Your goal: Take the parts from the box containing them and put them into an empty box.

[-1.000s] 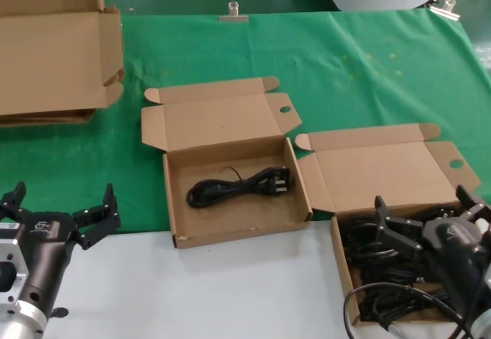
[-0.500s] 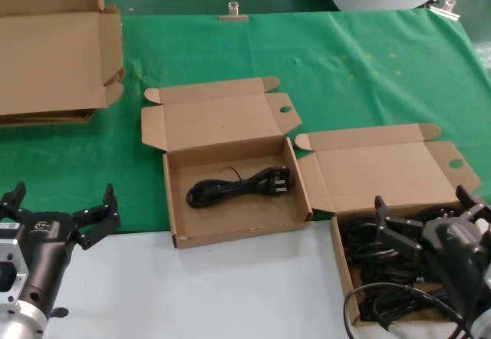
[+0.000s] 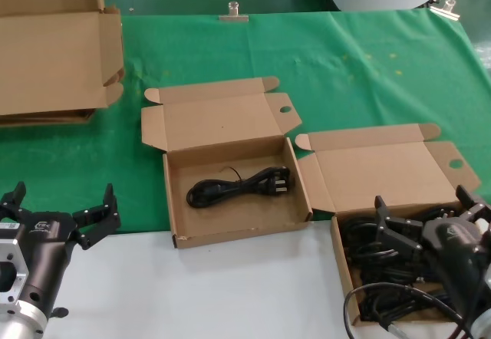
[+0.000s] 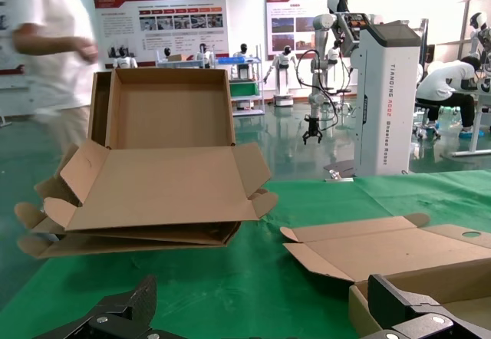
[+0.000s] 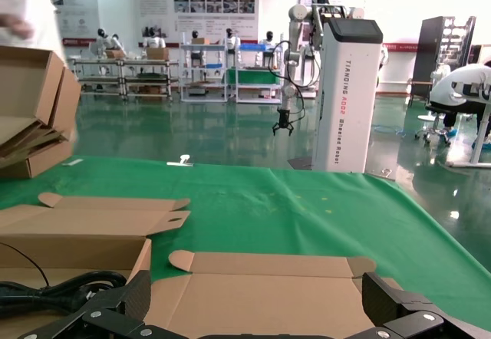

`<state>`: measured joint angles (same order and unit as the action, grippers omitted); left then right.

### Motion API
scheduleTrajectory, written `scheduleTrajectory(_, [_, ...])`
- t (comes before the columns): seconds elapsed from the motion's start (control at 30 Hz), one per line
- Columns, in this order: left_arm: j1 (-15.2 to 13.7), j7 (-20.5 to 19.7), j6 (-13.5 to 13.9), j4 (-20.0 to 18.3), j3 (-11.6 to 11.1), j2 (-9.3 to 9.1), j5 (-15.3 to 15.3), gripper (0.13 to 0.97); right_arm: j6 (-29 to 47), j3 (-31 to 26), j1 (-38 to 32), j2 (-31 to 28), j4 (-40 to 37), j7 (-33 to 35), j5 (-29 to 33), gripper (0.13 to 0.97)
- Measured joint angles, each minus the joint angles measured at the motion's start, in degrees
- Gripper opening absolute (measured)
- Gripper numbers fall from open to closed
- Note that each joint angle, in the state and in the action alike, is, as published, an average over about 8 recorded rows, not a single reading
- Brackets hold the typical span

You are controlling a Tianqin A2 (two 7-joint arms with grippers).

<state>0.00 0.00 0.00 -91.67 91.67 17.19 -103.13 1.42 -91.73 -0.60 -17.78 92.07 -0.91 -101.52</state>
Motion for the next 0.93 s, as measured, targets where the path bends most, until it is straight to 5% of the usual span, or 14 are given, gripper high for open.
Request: scheduleTrajectory(0.93, [0.0,0.0,0.0,0.0,0.0,0.00,0.0,0.966,0.0,0.0,0.0,0.0,0.0,0.0,0.0,0.966])
